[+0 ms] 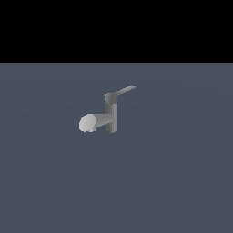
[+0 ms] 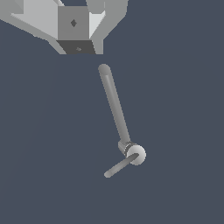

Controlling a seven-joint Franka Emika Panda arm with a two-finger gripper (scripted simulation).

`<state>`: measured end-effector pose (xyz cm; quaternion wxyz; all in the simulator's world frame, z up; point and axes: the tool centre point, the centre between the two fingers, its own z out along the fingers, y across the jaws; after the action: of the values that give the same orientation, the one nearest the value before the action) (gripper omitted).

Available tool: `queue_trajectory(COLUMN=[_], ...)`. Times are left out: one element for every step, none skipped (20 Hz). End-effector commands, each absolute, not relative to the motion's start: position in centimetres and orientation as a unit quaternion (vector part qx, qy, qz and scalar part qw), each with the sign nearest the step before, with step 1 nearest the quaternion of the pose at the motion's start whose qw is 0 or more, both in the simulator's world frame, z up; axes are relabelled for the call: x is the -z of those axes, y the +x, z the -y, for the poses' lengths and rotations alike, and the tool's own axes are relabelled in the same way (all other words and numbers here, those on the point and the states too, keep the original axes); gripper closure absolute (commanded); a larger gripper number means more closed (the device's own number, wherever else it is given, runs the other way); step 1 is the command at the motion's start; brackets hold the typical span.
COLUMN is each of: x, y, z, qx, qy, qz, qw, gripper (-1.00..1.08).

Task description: Turn on the faucet by rotating a designated handle.

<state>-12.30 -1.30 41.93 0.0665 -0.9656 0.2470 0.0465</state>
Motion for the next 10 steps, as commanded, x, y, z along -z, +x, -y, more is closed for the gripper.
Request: queue_trajectory(x=[-40.8,-40.3,-39.9,-39.4,-38.8,-38.3,-37.8,-37.2,-36.7,-36.1], y=[-10.6,-9.9,-9.2,-8.6,-7.9,-7.3,-6.6,-6.0,-5.4,-4.7], z=[1.4,1.5,1.6,1.7,1.7,1.8,1.9,2.0,2.1,2.2], qx=[-0.05,-0.051,-0.053,-0.054,-0.055,-0.056,-0.057,-0.058,-0.059,-0.059], qy=[-0.955,-0.95,-0.945,-0.94,-0.935,-0.929,-0.923,-0.917,-0.911,-0.904], qz=[-0.285,-0.299,-0.314,-0.329,-0.344,-0.358,-0.373,-0.388,-0.402,-0.417], qw=[0.07,0.071,0.072,0.072,0.073,0.073,0.072,0.072,0.071,0.07], gripper=[1.08,1.08,1.08,1.08,1.08,1.08,1.08,1.08,1.08,1.08])
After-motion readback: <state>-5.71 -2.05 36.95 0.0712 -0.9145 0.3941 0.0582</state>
